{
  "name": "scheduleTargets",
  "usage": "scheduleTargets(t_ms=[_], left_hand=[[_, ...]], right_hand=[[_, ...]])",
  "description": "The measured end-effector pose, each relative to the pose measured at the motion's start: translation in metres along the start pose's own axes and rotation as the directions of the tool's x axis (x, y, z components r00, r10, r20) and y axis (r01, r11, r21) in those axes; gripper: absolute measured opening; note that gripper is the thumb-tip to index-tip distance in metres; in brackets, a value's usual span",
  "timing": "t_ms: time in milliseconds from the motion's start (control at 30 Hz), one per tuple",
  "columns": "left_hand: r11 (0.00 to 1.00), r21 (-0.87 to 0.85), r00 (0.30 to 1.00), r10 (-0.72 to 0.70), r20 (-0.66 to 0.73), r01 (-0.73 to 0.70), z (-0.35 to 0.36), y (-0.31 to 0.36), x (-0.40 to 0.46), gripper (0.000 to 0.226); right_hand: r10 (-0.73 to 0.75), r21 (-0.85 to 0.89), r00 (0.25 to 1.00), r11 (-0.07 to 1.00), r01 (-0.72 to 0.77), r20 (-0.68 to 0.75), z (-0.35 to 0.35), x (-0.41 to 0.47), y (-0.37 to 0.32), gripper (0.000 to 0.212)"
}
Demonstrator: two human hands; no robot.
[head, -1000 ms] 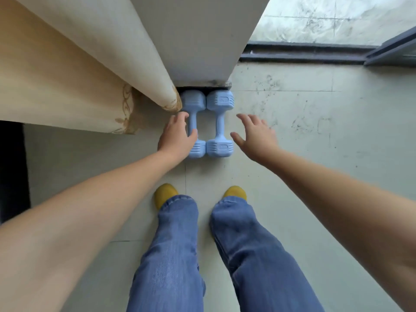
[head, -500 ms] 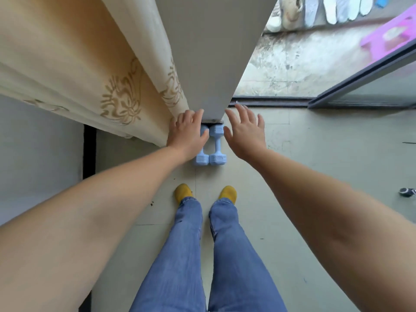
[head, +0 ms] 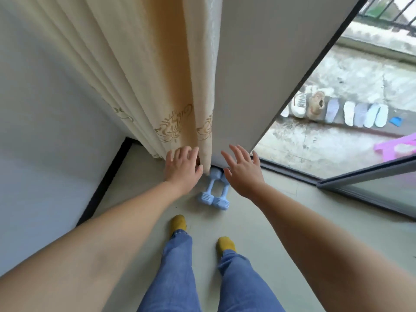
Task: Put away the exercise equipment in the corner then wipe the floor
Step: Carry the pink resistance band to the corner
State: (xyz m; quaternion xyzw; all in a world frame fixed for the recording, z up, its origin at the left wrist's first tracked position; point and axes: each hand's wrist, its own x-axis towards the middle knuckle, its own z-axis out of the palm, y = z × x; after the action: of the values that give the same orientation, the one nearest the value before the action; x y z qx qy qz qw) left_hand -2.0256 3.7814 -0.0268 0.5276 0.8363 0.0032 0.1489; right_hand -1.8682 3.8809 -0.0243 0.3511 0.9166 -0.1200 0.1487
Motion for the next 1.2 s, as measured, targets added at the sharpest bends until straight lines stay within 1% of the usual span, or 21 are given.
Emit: scheduleTargets(t_ms=[67, 133, 233, 300, 433, 500, 600, 667, 767, 833, 867, 1000, 1133, 1200], left_hand=[[0.985, -0.066, 0.985, -0.164, -0.046, 0.161, 0.002, 0.003, -0.019, 0.054], [0.944, -0.136, 0.947, -0.313, -0.068, 0.302, 0.008, 0.013, -0.048, 0.053], [0.876, -0.204, 0.882, -0.463, -0.093, 0.438, 0.019, 0.03, -0.099, 0.054], [0.818, -0.261, 0.823, -0.555, -0.122, 0.513, 0.021, 0.034, -0.132, 0.054], [0.665, -0.32, 0.648, -0.741, -0.176, 0.675, 0.021, 0.023, -0.211, 0.064], [0.561, -0.339, 0.53, -0.827, -0.187, 0.756, 0.024, 0.016, -0.259, 0.056], [0.389, -0.36, 0.342, -0.92, -0.19, 0.848, 0.032, 0.016, -0.34, 0.055], [0.261, -0.371, 0.21, -0.962, -0.173, 0.891, 0.041, 0.026, -0.398, 0.055], [0.069, -0.379, 0.015, -0.99, -0.143, 0.923, 0.062, 0.057, -0.487, 0.054], [-0.041, -0.372, -0.095, -0.987, -0.129, 0.927, 0.077, 0.087, -0.545, 0.054], [-0.088, -0.366, -0.143, -0.982, -0.127, 0.927, 0.085, 0.103, -0.573, 0.054], [-0.232, -0.355, -0.28, -0.955, -0.092, 0.906, 0.12, 0.176, -0.682, 0.054], [-0.383, -0.331, -0.415, -0.909, -0.03, 0.862, 0.154, 0.247, -0.775, 0.055], [-0.446, -0.335, -0.476, -0.879, -0.008, 0.83, 0.165, 0.278, -0.808, 0.056]], right_hand=[[-0.058, -0.017, 0.998, 0.998, 0.058, 0.0, 0.001, -0.003, 0.001, 0.052], [-0.159, -0.052, 0.987, 0.986, 0.16, 0.018, 0.004, -0.012, -0.002, 0.052], [-0.328, -0.111, 0.943, 0.937, 0.332, 0.052, 0.006, -0.03, -0.013, 0.052], [-0.443, -0.174, 0.894, 0.877, 0.448, 0.072, 0.005, -0.038, -0.03, 0.051], [-0.64, -0.249, 0.758, 0.719, 0.648, 0.123, 0.008, -0.055, -0.091, 0.053], [-0.733, -0.281, 0.662, 0.61, 0.741, 0.157, 0.013, -0.075, -0.132, 0.053], [-0.849, -0.306, 0.488, 0.419, 0.855, 0.201, 0.026, -0.123, -0.19, 0.052], [-0.905, -0.315, 0.355, 0.274, 0.909, 0.236, 0.037, -0.168, -0.223, 0.052], [-0.942, -0.316, 0.154, 0.055, 0.947, 0.298, 0.058, -0.246, -0.257, 0.053], [-0.944, -0.313, 0.037, -0.071, 0.947, 0.328, 0.077, -0.303, -0.271, 0.054], [-0.942, -0.314, -0.009, -0.121, 0.942, 0.336, 0.087, -0.332, -0.276, 0.054], [-0.926, -0.256, -0.145, -0.243, 0.936, 0.349, 0.131, -0.454, -0.28, 0.054], [-0.869, -0.203, -0.318, -0.413, 0.888, 0.379, 0.17, -0.566, -0.273, 0.054], [-0.838, -0.182, -0.371, -0.47, 0.864, 0.4, 0.183, -0.608, -0.268, 0.054]])
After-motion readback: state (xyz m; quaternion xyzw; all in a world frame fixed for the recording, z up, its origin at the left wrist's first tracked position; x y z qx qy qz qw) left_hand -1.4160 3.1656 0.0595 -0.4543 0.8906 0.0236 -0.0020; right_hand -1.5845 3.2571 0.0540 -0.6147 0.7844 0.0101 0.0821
